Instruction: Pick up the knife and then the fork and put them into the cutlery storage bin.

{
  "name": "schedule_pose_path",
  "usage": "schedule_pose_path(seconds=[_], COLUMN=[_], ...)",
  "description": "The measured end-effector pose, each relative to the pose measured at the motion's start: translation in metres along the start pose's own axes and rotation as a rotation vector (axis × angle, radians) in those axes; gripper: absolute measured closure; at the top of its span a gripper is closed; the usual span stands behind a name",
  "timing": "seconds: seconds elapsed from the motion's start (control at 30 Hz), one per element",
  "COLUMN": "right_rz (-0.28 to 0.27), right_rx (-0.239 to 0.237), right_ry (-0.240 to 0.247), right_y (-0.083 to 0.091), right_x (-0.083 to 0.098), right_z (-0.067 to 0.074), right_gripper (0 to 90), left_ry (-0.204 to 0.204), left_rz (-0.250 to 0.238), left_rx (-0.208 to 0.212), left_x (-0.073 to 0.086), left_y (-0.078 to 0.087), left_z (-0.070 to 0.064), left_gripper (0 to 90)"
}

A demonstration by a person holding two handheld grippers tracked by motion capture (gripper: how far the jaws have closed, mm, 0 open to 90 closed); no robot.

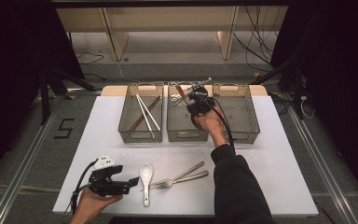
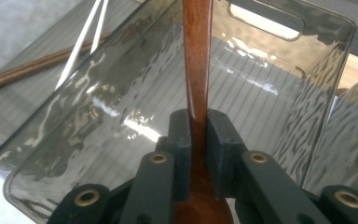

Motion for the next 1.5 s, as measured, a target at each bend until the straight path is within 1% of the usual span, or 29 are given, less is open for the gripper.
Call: schedule_pose_path(seconds=[0.07, 0.13, 0.2, 0.27, 0.33, 0.4, 0.43, 0.5, 0.6, 0.7, 0.73, 0.83, 1.0, 1.07, 1.13, 1.2, 1.23, 1.27, 1.37, 1.43, 1.5], right_rz=[0.001, -0.005, -0.021, -0.036, -0.047, -0.049, -0.052, -0.057, -0.066, -0.082, -0.084, -0.110, -0.142, -0.146, -0.149, -0.150, -0.149, -0.153, -0.153, -0.156, -0.151], right_rx=[0.000, -0.005, -0.010, -0.031, -0.035, -0.046, -0.051, -0.047, -0.063, -0.071, -0.078, -0.094, -0.119, -0.122, -0.129, -0.133, -0.137, -0.140, -0.153, -0.171, -0.176], right_ry=[-0.002, -0.005, 0.001, 0.001, 0.014, 0.009, 0.006, -0.001, -0.012, -0.014, -0.011, 0.000, 0.018, 0.026, 0.034, 0.042, 0.044, 0.046, 0.055, 0.056, 0.059], right_y=[0.000, 0.002, 0.006, 0.011, 0.015, 0.018, 0.020, 0.023, 0.030, 0.039, 0.042, 0.052, 0.067, 0.071, 0.074, 0.076, 0.078, 0.079, 0.083, 0.086, 0.087], right_x=[0.000, 0.001, 0.002, 0.005, 0.009, 0.014, 0.017, 0.022, 0.028, 0.034, 0.036, 0.044, 0.060, 0.067, 0.074, 0.081, 0.084, 0.088, 0.098, 0.105, 0.112], right_z=[-0.001, 0.000, 0.001, 0.002, 0.003, 0.002, 0.001, -0.001, -0.004, -0.004, -0.003, 0.001, 0.009, 0.012, 0.015, 0.017, 0.018, 0.020, 0.023, 0.025, 0.027], right_gripper=[72.5, 71.7, 66.7, 63.9, 59.4, 57.9, 56.8, 53.1, 50.5, 45.1, 44.4, 42.3, 39.8, 38.9, 38.7, 38.2, 38.1, 38.0, 36.8, 36.4, 36.2], left_ry=[-0.006, -0.005, -0.006, -0.002, 0.005, 0.007, 0.001, 0.005, 0.004, 0.006, 0.012, 0.008, 0.022, 0.020, 0.028, 0.021, 0.025, 0.017, 0.021, 0.023, 0.024], left_rz=[0.008, 0.013, 0.014, 0.019, 0.025, 0.036, 0.046, 0.061, 0.094, 0.123, 0.130, 0.157, 0.174, 0.181, 0.186, 0.199, 0.199, 0.209, 0.206, 0.209, 0.212], left_rx=[0.001, 0.004, 0.004, 0.005, 0.012, 0.017, 0.015, 0.013, 0.008, 0.007, 0.004, 0.002, -0.006, -0.014, -0.017, -0.021, -0.021, -0.023, -0.028, -0.030, -0.035], left_x=[0.000, 0.000, 0.000, 0.000, 0.000, 0.000, 0.000, 0.000, 0.000, 0.000, 0.001, 0.002, 0.003, 0.003, 0.004, 0.004, 0.004, 0.004, 0.004, 0.004, 0.004], left_y=[-0.001, -0.001, -0.002, -0.002, -0.003, -0.005, -0.006, -0.008, -0.011, -0.015, -0.016, -0.020, -0.022, -0.024, -0.025, -0.026, -0.027, -0.028, -0.029, -0.030, -0.031], left_z=[-0.002, -0.003, -0.004, -0.005, -0.008, -0.011, -0.012, -0.015, -0.021, -0.026, -0.027, -0.031, -0.032, -0.032, -0.032, -0.033, -0.033, -0.034, -0.034, -0.035, -0.035], left_gripper=[17.3, 17.3, 17.3, 17.3, 17.3, 17.3, 17.3, 17.3, 17.3, 17.3, 17.3, 17.3, 17.4, 17.4, 17.4, 17.4, 17.4, 17.4, 17.4, 17.4, 17.4])
Point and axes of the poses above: each handheld gripper's, and its own axes: y roughly backward along the jaws, x roughly out of its underside, z roughly to its left, the point moved 1 cm from there along -y, roughly forward along the jaws, and after that the axes turned 3 degrees about z, right-handed, at the moved point
